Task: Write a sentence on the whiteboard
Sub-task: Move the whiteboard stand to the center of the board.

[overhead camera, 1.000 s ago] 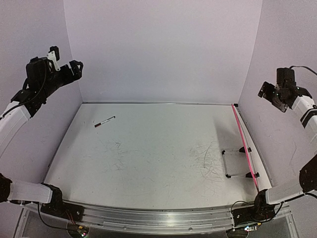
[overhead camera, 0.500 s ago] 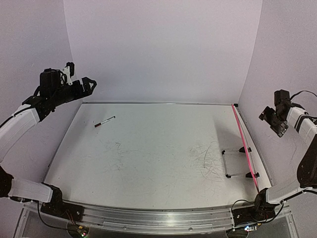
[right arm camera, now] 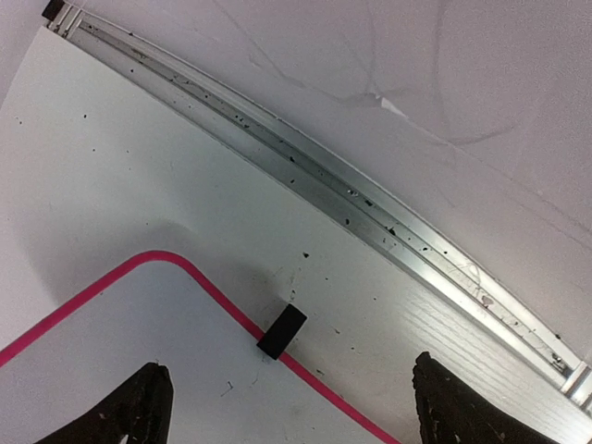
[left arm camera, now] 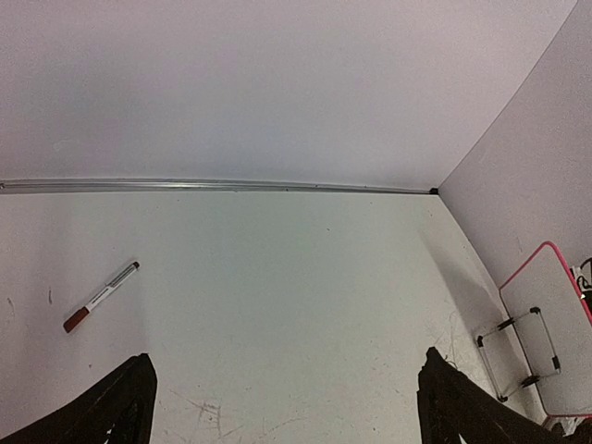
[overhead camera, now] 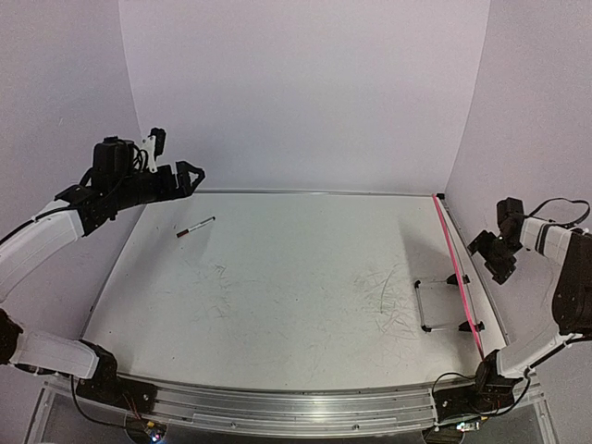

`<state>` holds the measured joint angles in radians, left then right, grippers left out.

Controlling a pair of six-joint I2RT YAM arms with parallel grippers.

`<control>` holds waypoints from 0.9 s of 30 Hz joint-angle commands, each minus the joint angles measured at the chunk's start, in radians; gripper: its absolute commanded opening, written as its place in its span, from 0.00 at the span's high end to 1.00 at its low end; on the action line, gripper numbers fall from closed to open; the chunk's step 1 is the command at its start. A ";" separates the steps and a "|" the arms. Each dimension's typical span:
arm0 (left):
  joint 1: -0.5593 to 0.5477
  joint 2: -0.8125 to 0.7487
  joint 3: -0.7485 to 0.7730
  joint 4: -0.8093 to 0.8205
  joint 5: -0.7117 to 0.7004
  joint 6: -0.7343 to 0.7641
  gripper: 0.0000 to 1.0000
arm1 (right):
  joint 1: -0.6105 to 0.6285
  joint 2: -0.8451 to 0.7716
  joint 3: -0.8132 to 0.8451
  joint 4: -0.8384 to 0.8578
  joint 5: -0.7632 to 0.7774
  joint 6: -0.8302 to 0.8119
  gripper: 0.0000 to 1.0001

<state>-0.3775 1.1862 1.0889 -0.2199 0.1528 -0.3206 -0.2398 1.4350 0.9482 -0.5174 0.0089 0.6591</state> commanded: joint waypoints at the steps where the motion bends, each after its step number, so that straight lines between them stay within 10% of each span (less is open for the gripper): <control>1: -0.025 0.040 0.023 0.022 0.002 0.009 0.01 | 0.002 0.063 -0.022 0.098 -0.073 0.103 0.08; 27: -0.029 0.156 0.063 0.025 0.174 -0.123 0.03 | 0.047 0.232 -0.143 0.440 -0.304 0.482 0.10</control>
<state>-0.4049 1.3247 1.0950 -0.2197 0.2902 -0.4205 -0.2264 1.6497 0.8412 -0.1401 -0.2048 1.0590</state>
